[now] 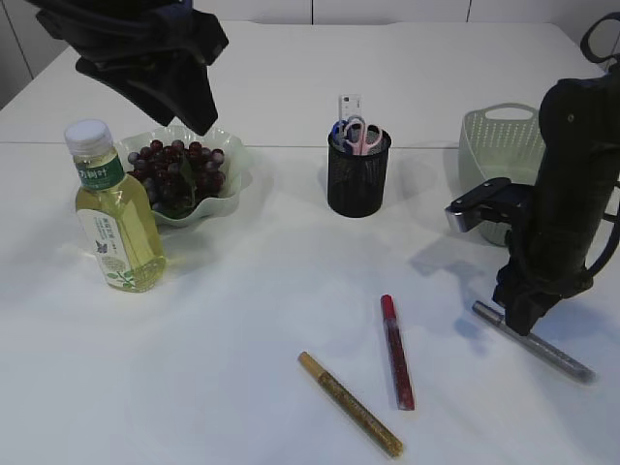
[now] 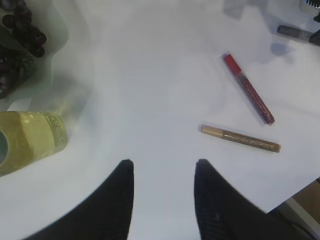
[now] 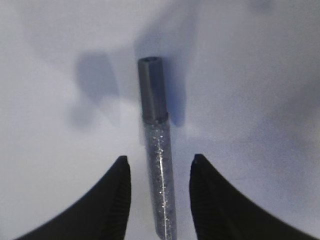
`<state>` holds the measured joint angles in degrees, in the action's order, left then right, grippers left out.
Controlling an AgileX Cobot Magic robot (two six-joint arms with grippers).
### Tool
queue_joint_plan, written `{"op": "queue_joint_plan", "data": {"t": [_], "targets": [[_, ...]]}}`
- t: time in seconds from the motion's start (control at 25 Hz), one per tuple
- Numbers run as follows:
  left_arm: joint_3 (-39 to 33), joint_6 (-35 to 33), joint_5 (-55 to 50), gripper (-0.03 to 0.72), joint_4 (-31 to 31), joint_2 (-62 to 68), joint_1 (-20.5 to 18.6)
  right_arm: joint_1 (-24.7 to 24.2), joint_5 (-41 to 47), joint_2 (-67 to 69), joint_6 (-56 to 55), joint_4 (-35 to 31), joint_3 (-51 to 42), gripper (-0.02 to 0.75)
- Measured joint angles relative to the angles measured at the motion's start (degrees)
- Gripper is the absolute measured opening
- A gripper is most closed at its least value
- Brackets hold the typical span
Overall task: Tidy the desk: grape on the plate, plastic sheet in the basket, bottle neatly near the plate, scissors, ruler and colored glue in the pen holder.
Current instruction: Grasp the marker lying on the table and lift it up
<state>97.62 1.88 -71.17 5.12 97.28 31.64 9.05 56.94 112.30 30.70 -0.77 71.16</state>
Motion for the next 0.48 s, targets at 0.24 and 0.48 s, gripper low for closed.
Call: {"op": "queue_joint_plan", "data": {"t": [0.24,0.48], "targets": [[0.00,0.00,0.00,0.298,0.00,0.00,0.00,0.00,-0.10,0.20,-0.72,0.77,-0.96,0.323],[0.00,0.00,0.00,0.298,0.00,0.00,0.00,0.00,-0.80,0.31,-0.86,0.77,-2.39,0.323]]}}
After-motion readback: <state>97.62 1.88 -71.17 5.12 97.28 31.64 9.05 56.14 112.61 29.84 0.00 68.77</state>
